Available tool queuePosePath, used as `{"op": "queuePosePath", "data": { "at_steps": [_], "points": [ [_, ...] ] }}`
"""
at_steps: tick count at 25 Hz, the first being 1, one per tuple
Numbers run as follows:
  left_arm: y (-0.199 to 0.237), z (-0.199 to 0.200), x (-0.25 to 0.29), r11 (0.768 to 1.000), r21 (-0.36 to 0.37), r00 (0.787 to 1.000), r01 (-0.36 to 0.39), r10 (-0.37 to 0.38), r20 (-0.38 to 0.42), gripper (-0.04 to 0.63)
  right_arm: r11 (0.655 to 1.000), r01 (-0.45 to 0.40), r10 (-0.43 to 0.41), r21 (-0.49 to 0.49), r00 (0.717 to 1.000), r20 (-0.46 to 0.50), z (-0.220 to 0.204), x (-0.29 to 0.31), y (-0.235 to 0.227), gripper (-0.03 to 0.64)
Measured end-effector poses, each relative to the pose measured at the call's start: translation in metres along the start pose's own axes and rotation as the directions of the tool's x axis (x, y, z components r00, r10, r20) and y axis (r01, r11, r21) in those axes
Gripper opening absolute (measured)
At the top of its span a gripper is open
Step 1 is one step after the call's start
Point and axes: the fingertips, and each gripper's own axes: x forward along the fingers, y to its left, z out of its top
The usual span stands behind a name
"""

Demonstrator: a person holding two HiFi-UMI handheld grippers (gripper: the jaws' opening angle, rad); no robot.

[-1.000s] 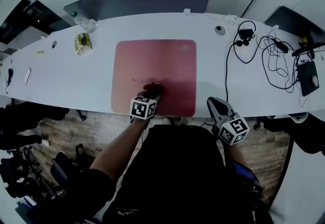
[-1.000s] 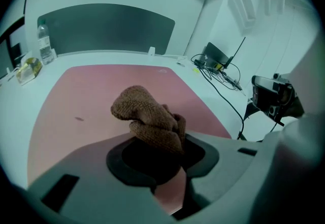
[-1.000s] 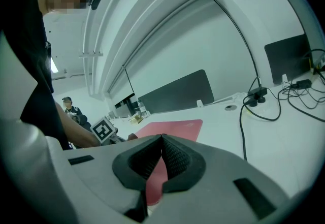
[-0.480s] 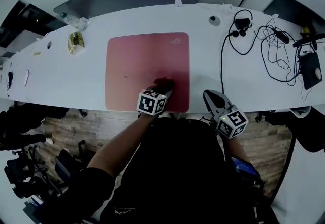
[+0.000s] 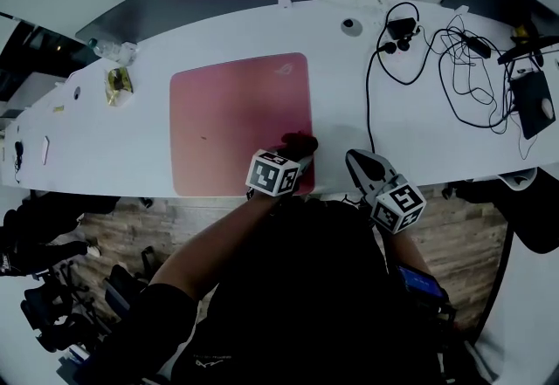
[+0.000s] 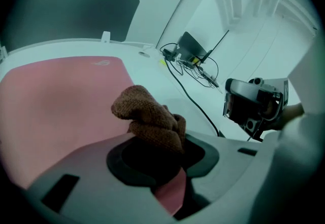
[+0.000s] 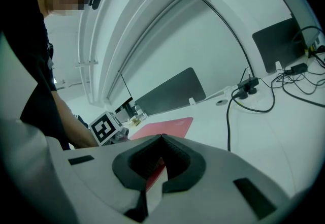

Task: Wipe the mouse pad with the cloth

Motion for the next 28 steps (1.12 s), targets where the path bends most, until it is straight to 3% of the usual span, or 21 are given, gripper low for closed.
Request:
{"op": "queuePosePath", "data": {
  "at_steps": [10, 14, 24, 28],
  "points": [
    [-0.039, 0.018, 0.032, 0.992, 0.031, 0.992, 0.123, -0.122, -0.029, 0.133, 1.000, 0.022, -0.022, 0.023, 1.000, 0.013, 0.002, -0.011, -0.023, 0.025],
    [-0.048, 0.036, 0.033, 0.986, 0.030, 0.986, 0.164, -0.165, 0.023, 0.133, 0.999, 0.024, -0.024, 0.027, 0.999, 0.024, 0.003, -0.012, -0.025, 0.025],
    [-0.011, 0.061, 0.037, 0.994, 0.022, 0.993, 0.103, -0.104, 0.055, 0.134, 0.999, 0.019, -0.019, 0.036, 1.000, 0.007, 0.001, -0.009, -0.021, 0.025],
    [0.009, 0.058, 0.026, 0.997, -0.022, 0.995, 0.077, -0.075, 0.070, 0.135, 0.999, 0.022, -0.022, 0.030, 1.000, -0.006, -0.002, -0.007, -0.011, 0.025]
  ]
}}
